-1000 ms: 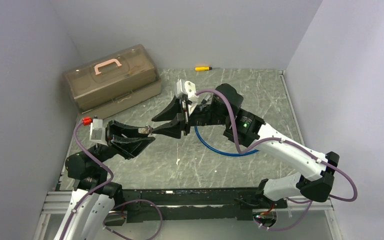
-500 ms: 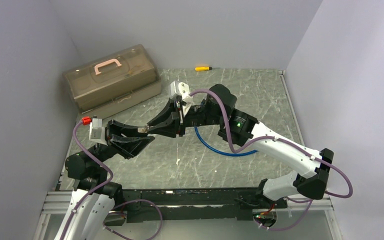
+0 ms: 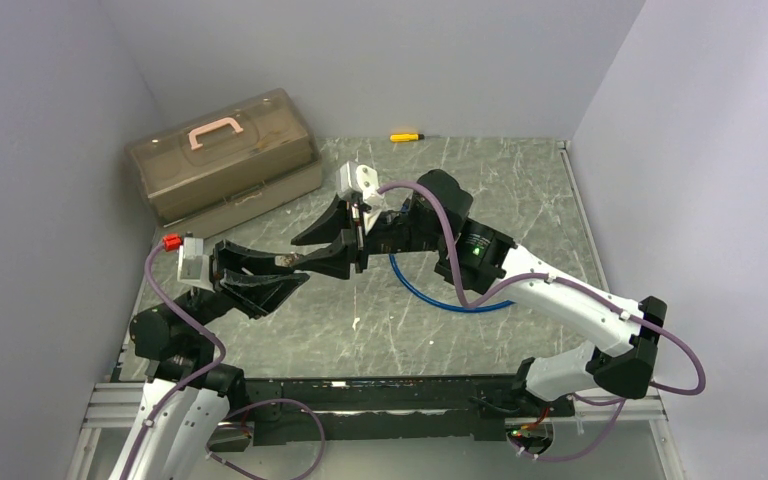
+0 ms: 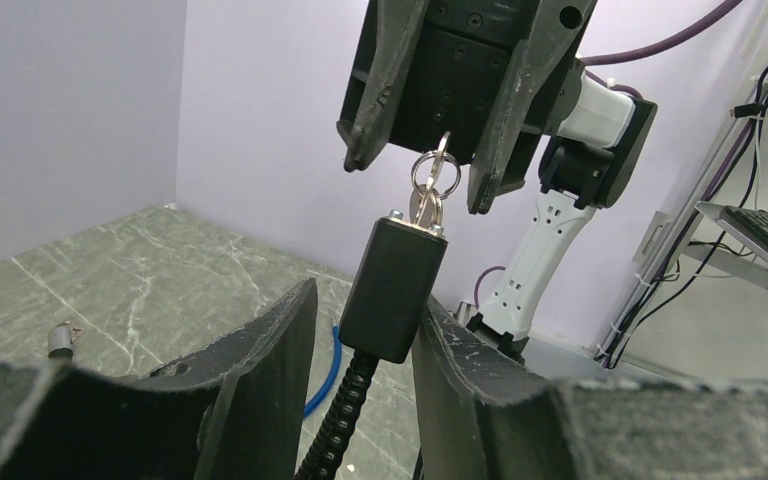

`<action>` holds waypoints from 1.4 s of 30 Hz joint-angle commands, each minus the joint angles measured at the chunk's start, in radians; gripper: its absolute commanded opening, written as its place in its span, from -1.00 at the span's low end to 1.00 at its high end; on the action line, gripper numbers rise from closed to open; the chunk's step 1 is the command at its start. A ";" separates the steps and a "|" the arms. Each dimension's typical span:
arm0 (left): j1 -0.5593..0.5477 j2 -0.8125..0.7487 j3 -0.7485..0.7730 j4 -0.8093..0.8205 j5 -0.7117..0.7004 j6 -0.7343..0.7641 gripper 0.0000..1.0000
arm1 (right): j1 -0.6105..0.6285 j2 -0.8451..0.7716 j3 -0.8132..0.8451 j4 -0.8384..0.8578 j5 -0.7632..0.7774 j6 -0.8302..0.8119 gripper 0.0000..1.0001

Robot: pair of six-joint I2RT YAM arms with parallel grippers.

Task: Unlock with the key

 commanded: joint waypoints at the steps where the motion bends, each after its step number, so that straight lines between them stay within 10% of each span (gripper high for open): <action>1: 0.006 -0.010 0.032 0.045 -0.015 -0.018 -1.00 | 0.009 -0.024 0.037 0.041 0.056 -0.033 -0.15; 11: 0.007 -0.010 0.036 0.046 -0.013 -0.021 -1.00 | 0.009 -0.043 0.021 0.055 0.079 -0.059 -0.40; 18: 0.007 -0.011 0.036 0.047 -0.012 -0.021 -1.00 | 0.009 -0.016 0.060 0.007 0.031 -0.066 -1.00; 42: 0.007 -0.016 0.056 0.025 0.031 0.054 -1.00 | 0.009 0.072 0.237 -0.276 0.027 -0.098 -0.64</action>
